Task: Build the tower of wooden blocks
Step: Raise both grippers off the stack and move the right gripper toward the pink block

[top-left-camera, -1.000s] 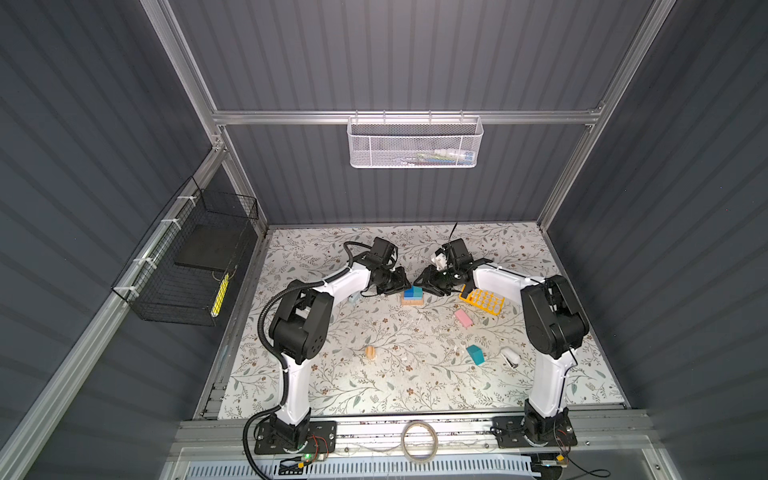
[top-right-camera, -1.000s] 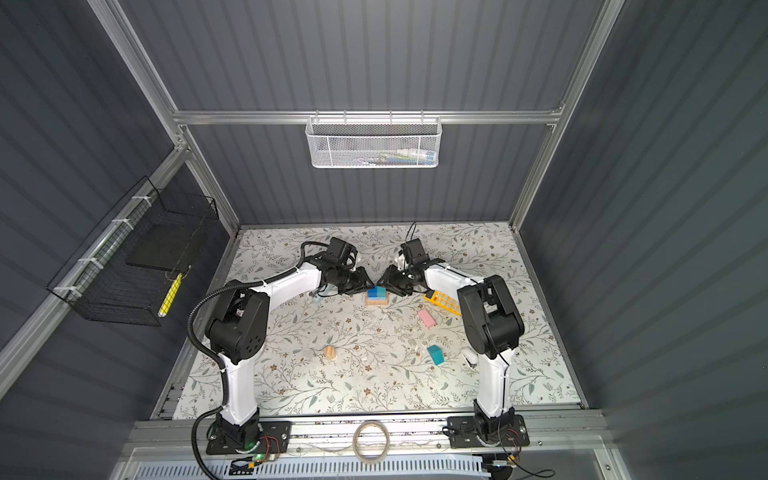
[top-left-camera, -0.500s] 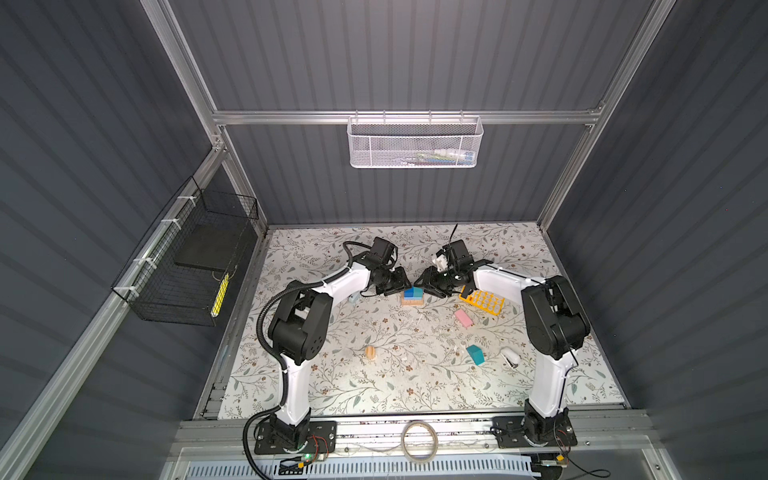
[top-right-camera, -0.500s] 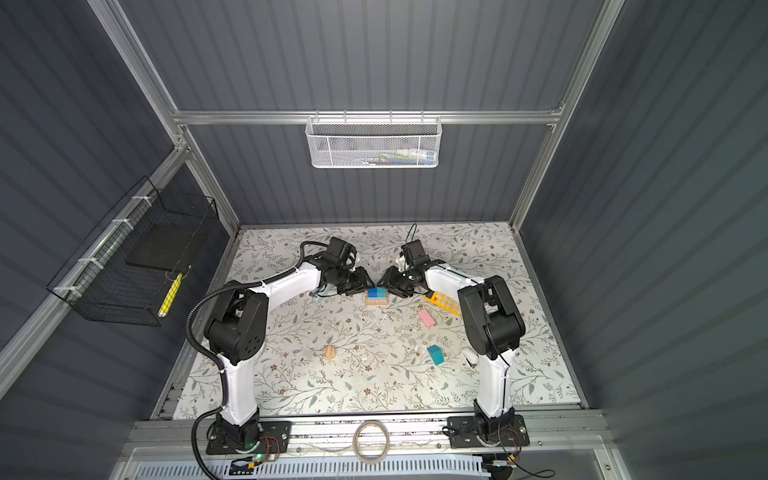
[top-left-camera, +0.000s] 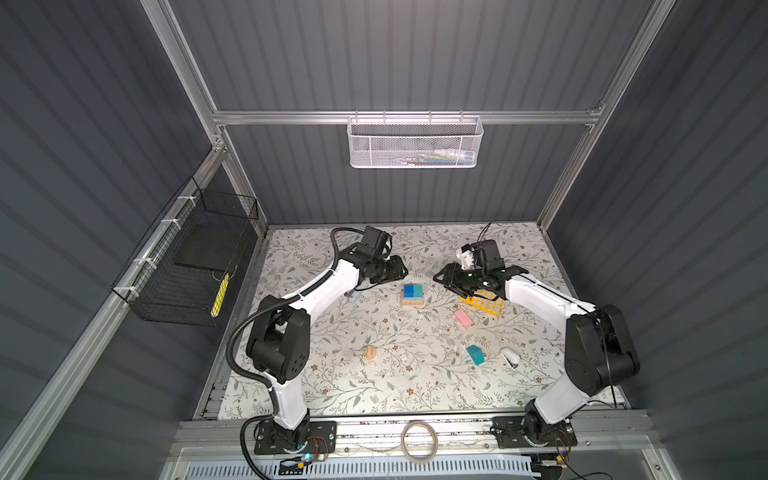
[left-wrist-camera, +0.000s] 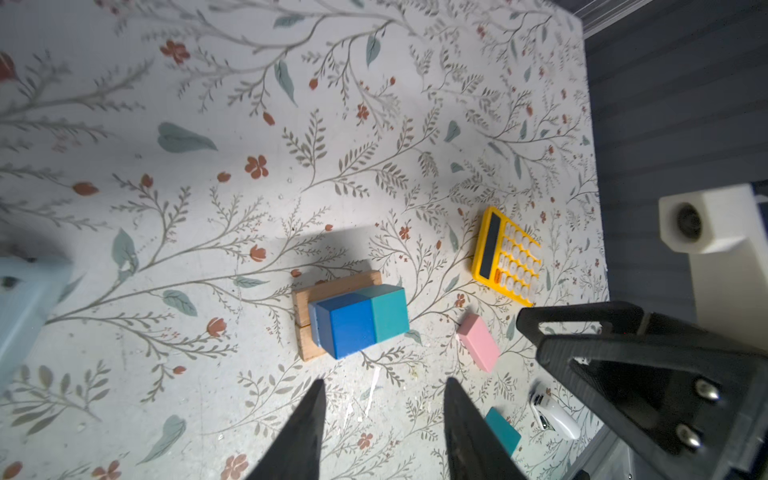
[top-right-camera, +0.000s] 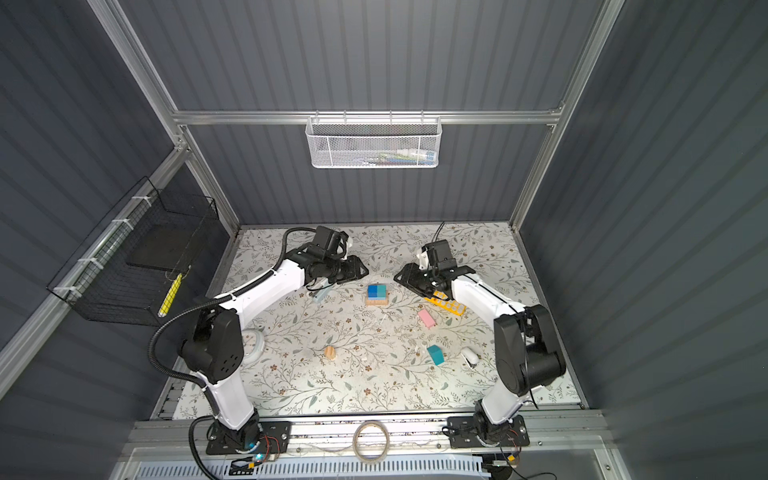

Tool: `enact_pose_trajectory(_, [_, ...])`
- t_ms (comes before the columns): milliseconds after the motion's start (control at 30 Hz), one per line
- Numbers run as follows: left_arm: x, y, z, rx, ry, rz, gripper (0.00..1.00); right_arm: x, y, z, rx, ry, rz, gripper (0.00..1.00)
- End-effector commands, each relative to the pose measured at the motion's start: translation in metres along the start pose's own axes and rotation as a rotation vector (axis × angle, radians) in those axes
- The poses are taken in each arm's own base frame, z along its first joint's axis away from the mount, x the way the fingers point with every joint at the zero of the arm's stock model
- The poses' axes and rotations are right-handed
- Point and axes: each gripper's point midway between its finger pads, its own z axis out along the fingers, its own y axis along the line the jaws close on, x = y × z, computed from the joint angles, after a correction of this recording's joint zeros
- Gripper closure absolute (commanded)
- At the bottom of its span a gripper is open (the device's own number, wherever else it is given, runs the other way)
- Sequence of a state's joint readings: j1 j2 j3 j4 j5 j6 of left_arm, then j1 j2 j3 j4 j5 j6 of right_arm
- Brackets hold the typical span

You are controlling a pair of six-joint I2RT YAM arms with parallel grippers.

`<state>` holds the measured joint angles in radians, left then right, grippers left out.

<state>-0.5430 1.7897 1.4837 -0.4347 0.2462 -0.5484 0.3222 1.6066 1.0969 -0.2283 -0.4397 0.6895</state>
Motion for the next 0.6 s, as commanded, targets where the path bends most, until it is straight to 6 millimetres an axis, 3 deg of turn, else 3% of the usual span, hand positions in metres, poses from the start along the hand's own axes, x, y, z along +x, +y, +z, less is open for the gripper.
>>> enact_pose_trajectory(0, [0.000,-0.005,-0.026,-0.028,-0.036,0.074,0.53,0.012,-0.023,-0.011,0.117,0.004,-0.033,0.43])
enact_pose_trajectory(233, [-0.004,0.000,-0.055,-0.092,-0.110,0.105,0.51,0.041,-0.068,-0.018,0.279,0.053,-0.053,0.37])
enact_pose_trajectory(267, [0.006,0.009,-0.051,-0.111,-0.090,0.099,0.50,0.045,-0.074,-0.018,0.296,0.064,-0.056,0.36])
enact_pose_trajectory(567, [0.011,0.013,-0.059,-0.132,-0.101,0.105,0.50,0.068,-0.113,-0.006,0.395,0.145,-0.050,0.28])
